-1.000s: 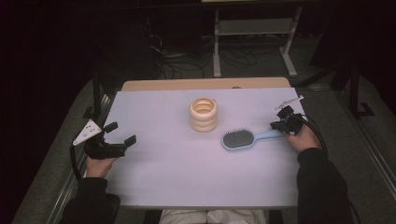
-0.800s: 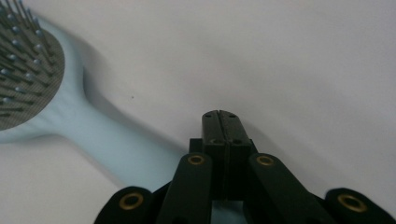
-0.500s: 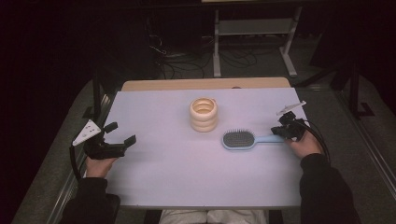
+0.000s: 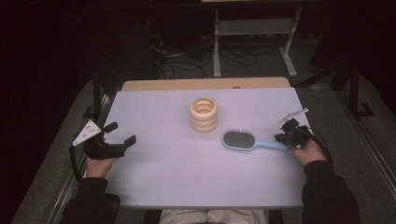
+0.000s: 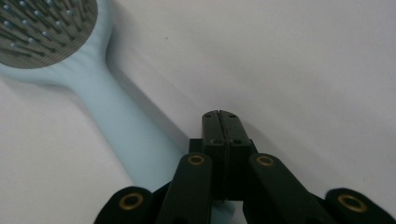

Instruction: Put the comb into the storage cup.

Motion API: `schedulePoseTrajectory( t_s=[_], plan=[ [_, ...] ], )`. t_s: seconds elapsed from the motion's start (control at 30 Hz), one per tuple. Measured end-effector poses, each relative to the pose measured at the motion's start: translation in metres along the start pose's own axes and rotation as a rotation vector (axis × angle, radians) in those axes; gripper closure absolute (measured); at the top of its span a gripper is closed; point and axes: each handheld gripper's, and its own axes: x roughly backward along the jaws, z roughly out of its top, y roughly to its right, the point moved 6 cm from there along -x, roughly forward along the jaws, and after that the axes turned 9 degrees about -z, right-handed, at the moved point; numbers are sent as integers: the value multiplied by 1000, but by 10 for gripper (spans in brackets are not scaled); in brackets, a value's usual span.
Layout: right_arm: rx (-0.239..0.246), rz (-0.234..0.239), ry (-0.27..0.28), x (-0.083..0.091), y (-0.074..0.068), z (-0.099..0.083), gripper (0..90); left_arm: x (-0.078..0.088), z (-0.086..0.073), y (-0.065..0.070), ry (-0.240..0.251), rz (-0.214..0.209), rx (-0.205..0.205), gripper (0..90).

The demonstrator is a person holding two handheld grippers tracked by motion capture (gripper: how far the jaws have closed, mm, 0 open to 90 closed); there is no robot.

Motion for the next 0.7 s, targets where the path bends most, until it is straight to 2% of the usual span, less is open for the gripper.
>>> schedulePoseTrajectory(
  t_s=[0.43, 0.7],
  plan=[
    [-13, -6, -20, 14, -14, -16, 889, 1, 0, 0, -1, -1, -3, 0],
    [14, -4, -17, 24, -26, -21, 889, 1, 1, 1, 2, -2, -2, 0]
  ],
)
